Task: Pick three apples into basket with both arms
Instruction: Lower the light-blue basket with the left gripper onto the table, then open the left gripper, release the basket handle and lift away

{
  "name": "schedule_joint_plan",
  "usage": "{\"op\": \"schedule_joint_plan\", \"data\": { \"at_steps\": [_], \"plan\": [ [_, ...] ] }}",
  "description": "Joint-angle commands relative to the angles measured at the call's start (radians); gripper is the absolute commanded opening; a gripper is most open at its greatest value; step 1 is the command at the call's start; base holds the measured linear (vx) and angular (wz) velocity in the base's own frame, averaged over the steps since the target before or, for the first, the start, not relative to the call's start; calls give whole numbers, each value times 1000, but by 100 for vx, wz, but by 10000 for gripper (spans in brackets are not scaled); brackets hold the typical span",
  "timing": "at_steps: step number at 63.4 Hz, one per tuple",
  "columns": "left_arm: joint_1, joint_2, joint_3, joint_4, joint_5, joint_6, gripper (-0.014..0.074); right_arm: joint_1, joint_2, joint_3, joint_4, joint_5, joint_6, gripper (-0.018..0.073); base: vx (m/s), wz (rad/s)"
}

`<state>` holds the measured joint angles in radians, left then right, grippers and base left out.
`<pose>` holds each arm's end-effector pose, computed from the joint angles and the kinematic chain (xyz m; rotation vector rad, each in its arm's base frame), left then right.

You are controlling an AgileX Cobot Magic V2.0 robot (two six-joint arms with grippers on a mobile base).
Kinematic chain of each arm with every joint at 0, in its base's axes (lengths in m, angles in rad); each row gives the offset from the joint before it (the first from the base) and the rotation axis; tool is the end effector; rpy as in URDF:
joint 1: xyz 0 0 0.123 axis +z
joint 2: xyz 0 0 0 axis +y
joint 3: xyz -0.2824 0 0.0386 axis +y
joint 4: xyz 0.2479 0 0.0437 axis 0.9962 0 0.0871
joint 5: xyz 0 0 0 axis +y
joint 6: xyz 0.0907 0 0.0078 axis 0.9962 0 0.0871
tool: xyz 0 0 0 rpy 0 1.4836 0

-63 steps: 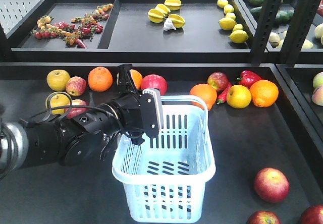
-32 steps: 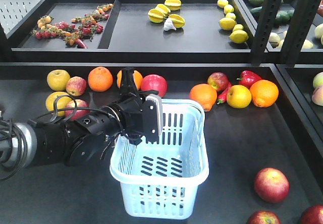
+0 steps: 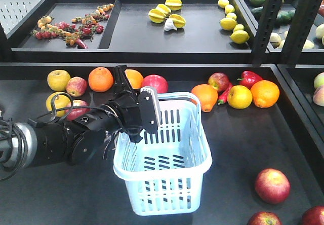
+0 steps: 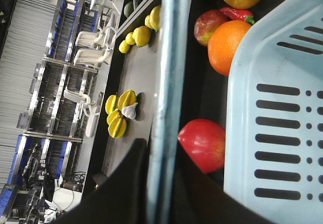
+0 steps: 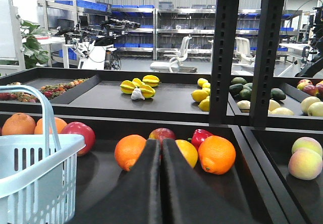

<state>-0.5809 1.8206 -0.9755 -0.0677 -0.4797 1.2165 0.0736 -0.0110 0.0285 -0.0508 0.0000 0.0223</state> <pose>0.3291 -0.2127 0.2055 1.4146 1.2255 0.4283 0.0565 0.0042 0.2041 -0.0766 1.4993 0.0363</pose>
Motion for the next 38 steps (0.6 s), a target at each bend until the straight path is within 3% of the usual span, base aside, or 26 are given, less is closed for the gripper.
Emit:
{"op": "schedule_joint_plan", "data": {
  "at_steps": [1, 30, 38],
  "plan": [
    [2, -43, -23, -21, -13, -15, 176, -4, 2, 14, -9, -69, -5, -9, 0, 0],
    [-2, -45, -23, -30, 42, -16, 633, -4, 2, 14, -9, -69, -5, -9, 0, 0],
    [-2, -45, -23, -29, 97, -16, 689, -4, 2, 14, -9, -69, -5, -9, 0, 0]
  ]
}}
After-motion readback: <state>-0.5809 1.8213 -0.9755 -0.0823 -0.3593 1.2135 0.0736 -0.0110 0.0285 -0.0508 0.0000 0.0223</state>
